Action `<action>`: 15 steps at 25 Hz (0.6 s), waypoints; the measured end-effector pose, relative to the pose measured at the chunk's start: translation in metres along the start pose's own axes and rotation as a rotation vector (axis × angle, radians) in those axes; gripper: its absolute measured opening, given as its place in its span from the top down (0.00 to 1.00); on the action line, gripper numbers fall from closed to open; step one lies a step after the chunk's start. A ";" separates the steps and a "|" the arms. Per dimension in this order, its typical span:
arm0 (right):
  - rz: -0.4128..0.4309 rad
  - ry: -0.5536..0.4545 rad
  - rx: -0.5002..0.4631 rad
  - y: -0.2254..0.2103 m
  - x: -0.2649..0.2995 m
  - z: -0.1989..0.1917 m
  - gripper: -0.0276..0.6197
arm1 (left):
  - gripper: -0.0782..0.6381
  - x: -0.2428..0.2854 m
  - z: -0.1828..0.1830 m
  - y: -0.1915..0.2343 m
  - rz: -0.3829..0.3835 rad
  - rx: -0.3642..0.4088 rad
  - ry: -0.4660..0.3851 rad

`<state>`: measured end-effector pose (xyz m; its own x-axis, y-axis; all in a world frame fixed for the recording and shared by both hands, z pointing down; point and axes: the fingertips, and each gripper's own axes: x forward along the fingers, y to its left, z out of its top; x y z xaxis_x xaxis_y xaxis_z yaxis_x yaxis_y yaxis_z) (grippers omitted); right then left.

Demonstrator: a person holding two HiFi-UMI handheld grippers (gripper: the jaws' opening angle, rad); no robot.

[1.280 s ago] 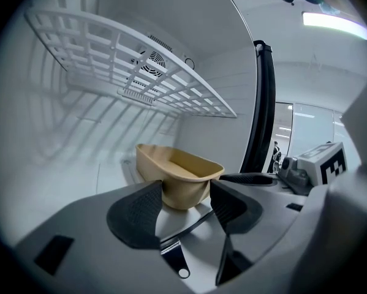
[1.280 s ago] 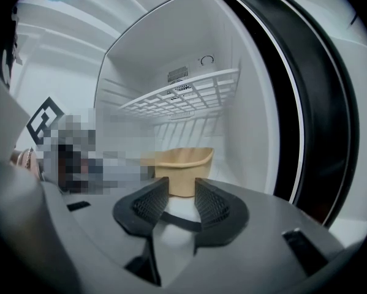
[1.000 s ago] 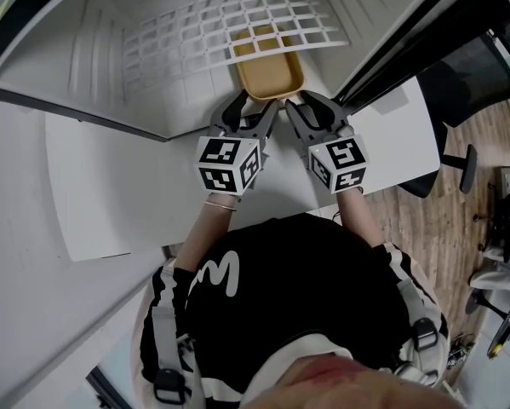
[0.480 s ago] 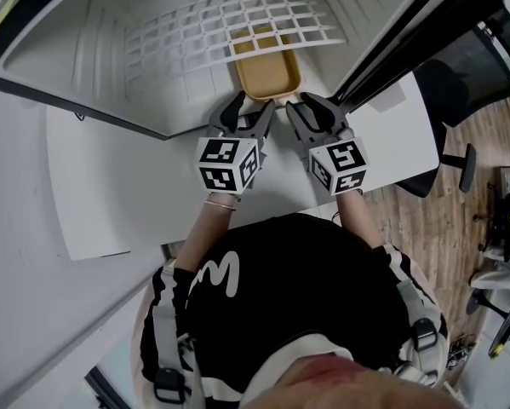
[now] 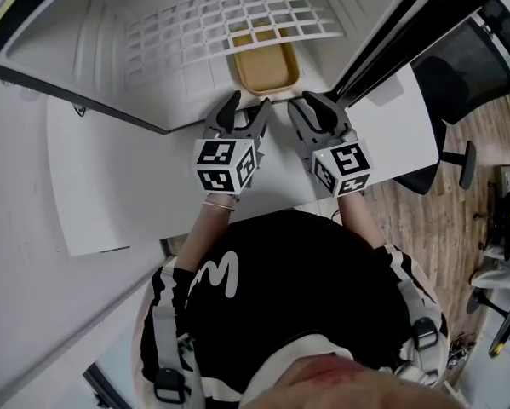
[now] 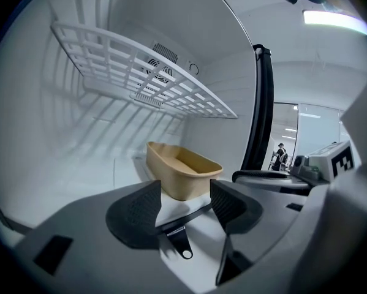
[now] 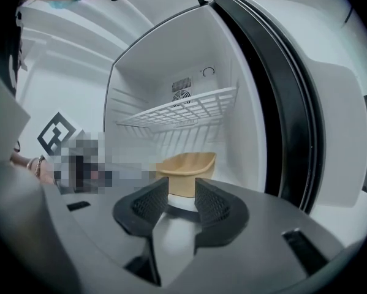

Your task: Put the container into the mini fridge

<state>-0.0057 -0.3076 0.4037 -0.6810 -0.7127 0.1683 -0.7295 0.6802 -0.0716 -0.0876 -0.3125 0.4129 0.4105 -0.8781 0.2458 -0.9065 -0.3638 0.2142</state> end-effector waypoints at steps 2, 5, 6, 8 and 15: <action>0.004 -0.013 -0.001 0.003 -0.003 0.003 0.74 | 0.55 -0.006 0.003 0.002 0.007 -0.001 -0.019; 0.016 -0.033 0.004 0.009 -0.008 0.009 0.74 | 0.55 -0.017 0.007 0.002 0.012 0.006 -0.050; 0.022 -0.040 0.004 0.012 -0.010 0.011 0.74 | 0.55 -0.020 0.007 0.002 0.013 0.010 -0.057; 0.032 -0.053 0.002 0.017 -0.013 0.016 0.74 | 0.55 -0.027 0.007 0.002 0.015 0.011 -0.067; 0.064 -0.092 -0.010 0.030 -0.023 0.031 0.74 | 0.55 -0.049 0.024 -0.009 -0.011 0.036 -0.127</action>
<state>-0.0144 -0.2763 0.3673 -0.7291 -0.6805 0.0728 -0.6843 0.7258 -0.0697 -0.1025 -0.2734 0.3763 0.4068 -0.9054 0.1212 -0.9059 -0.3827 0.1813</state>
